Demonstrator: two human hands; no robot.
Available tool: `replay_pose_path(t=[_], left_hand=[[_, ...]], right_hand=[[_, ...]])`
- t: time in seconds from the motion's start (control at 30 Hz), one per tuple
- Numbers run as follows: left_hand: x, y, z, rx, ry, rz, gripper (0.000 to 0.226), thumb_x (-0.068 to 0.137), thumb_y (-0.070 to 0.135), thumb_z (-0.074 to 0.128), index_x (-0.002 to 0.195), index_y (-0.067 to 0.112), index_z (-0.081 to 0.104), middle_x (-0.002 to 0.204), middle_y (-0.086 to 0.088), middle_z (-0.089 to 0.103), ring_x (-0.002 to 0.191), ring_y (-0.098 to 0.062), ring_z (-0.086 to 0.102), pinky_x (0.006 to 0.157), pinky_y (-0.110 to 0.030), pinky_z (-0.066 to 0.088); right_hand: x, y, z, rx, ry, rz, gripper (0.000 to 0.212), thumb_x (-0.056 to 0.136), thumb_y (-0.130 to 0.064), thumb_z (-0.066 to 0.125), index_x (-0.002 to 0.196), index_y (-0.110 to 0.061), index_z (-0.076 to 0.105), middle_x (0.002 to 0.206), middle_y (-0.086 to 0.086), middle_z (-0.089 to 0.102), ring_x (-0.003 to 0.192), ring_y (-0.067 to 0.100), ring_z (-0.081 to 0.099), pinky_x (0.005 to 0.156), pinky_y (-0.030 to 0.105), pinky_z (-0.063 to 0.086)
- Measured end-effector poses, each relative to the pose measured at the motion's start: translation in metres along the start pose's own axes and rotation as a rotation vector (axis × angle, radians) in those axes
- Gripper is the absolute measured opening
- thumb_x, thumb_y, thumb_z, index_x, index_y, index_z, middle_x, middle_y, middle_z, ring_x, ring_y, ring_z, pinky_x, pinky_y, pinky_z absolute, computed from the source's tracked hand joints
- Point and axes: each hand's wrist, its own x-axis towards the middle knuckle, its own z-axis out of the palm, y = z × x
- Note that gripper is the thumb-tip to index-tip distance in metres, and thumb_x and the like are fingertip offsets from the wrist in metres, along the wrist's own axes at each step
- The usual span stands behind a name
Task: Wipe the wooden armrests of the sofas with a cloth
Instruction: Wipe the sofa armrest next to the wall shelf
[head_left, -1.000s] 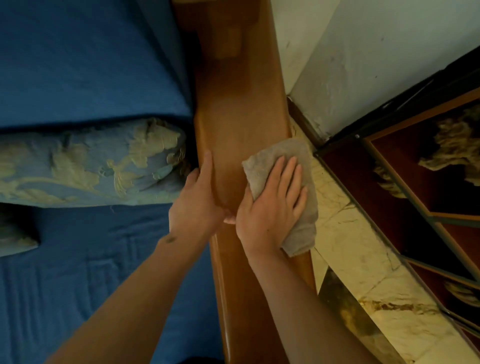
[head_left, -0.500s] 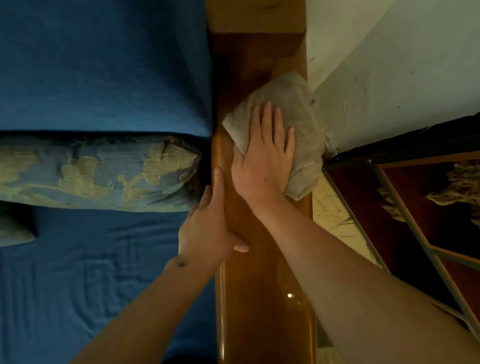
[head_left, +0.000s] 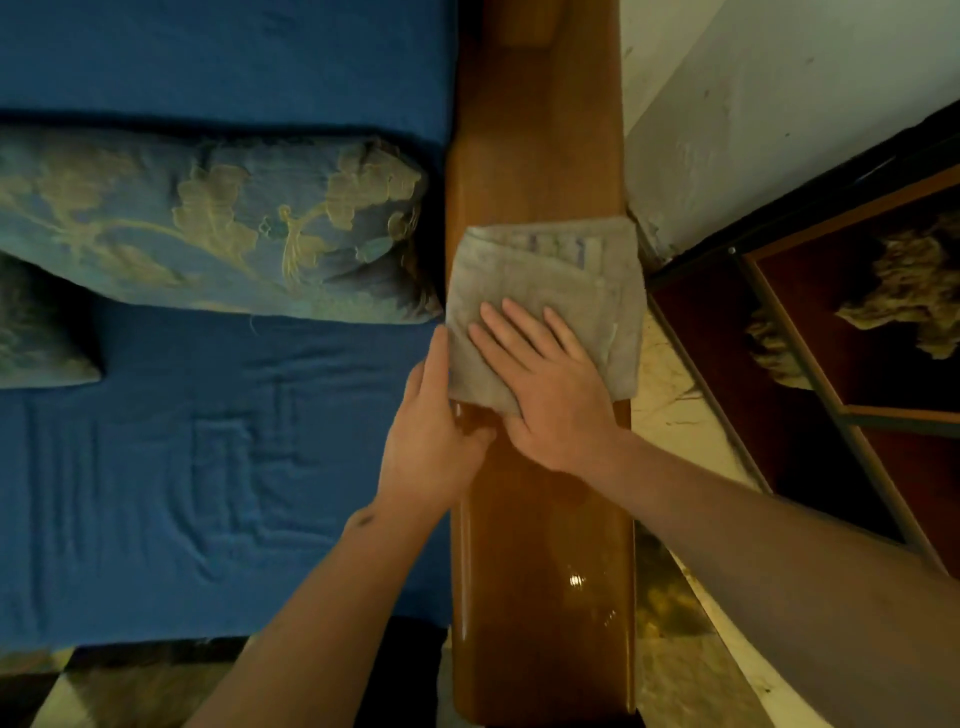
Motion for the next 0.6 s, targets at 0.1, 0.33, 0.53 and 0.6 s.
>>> replay_pose_path(t=[0.1,0.33,0.53,0.6], left_hand=[[-0.031,-0.01,0.003,0.033,-0.067,0.089,0.123,0.086,0.02,0.078,0.158,0.04,-0.02,0.169,0.008,0.011,0.14,0.003,0.031,0.099,-0.005,0.04],[-0.122,-0.045,0.026,0.606,-0.377,0.312,0.128,0.076,0.039,0.075,0.159,0.038,-0.023,0.169,0.001,-0.026,0.157,-0.04,0.001,0.119,-0.058,0.032],[-0.147,-0.048,0.043,0.862,-0.347,0.337,0.121,0.059,0.036,0.09,0.161,0.021,0.028,0.168,-0.019,0.021,0.148,-0.05,0.031,0.102,-0.066,0.048],[-0.135,-0.046,0.042,0.872,-0.336,0.337,0.12,0.061,0.035,0.087,0.162,0.021,0.024,0.169,-0.017,0.021,0.147,-0.05,0.032,0.102,-0.067,0.047]], right_hand=[[-0.059,-0.036,0.018,0.013,-0.039,0.035,0.07,0.105,-0.048,0.033,0.166,-0.019,0.015,0.174,0.004,0.011,0.161,0.023,0.005,0.13,0.05,0.001],[-0.211,-0.133,0.055,0.099,-0.101,0.101,0.065,0.108,-0.047,0.024,0.167,-0.021,0.011,0.175,-0.001,0.007,0.161,0.021,0.012,0.13,0.046,-0.001],[-0.227,-0.132,0.051,0.123,-0.144,0.03,0.067,0.107,-0.047,0.037,0.165,-0.024,0.013,0.175,-0.003,0.009,0.16,0.019,0.015,0.13,0.045,0.007],[-0.22,-0.119,0.048,0.13,-0.165,-0.042,0.07,0.106,-0.047,0.039,0.166,-0.024,0.012,0.175,-0.003,0.007,0.161,0.019,0.012,0.13,0.044,0.005]])
